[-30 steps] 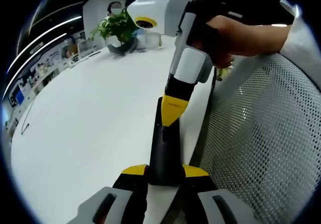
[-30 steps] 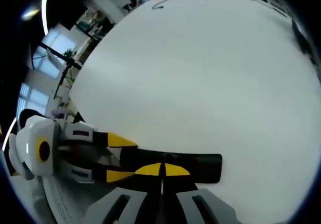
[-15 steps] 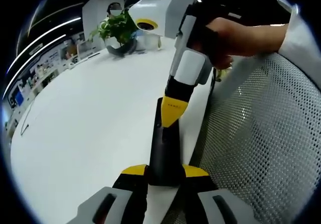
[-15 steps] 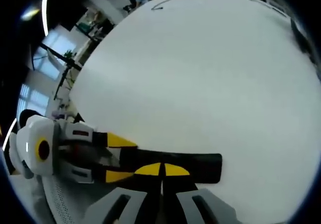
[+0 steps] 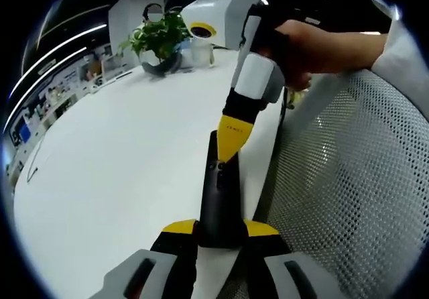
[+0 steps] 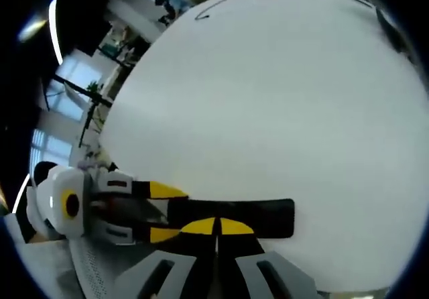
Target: Press the specified remote control buttons in sequence, fully releasing each button before pressing the next.
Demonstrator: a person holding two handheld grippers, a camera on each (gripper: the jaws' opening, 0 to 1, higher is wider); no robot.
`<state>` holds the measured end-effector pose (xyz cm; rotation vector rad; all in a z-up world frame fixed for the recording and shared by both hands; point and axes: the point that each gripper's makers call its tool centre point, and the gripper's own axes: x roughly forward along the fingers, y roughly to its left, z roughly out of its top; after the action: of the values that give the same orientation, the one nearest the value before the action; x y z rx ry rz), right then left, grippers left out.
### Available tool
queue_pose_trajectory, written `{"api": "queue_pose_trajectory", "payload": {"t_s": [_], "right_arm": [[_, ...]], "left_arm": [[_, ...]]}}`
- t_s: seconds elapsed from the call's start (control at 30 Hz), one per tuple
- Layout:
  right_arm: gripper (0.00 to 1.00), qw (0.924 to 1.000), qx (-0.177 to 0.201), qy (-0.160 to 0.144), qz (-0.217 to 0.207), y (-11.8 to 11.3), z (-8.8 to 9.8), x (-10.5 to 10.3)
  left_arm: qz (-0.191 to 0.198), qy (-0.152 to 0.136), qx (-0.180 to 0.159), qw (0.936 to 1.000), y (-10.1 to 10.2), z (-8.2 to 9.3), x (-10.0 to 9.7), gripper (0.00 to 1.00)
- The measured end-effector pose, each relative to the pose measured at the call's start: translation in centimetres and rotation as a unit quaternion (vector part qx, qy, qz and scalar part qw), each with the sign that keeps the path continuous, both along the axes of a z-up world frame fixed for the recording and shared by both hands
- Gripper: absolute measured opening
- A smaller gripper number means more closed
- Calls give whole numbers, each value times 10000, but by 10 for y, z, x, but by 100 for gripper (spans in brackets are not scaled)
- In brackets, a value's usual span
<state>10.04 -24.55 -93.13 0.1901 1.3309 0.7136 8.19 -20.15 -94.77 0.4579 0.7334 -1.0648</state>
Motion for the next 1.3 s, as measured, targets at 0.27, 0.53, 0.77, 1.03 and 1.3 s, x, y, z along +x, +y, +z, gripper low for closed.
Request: {"api": "queue_pose_trajectory", "payload": {"t_s": [0.27, 0.53, 0.77, 1.03, 1.3], "right_arm": [[0, 9994, -287, 49, 174, 0, -7, -8], [0, 9991, -392, 53, 170, -2, -11, -8], [0, 9958, -837, -344, 158, 1, -12, -9], [0, 9923, -1146, -424, -200, 3, -14, -7], [0, 9878, -1308, -723, -429, 4, -13, -4]], "left_arm": [[-67, -32, -41, 10000, 0, 0, 0, 25], [-69, -75, -54, 9999, 0, 0, -1, 25], [-94, -75, -12, 9999, 2, -1, -1, 24], [-371, -24, -49, 9993, 6, 0, -2, 24], [-450, -28, -263, 9986, 10, 0, 2, 24]]}}
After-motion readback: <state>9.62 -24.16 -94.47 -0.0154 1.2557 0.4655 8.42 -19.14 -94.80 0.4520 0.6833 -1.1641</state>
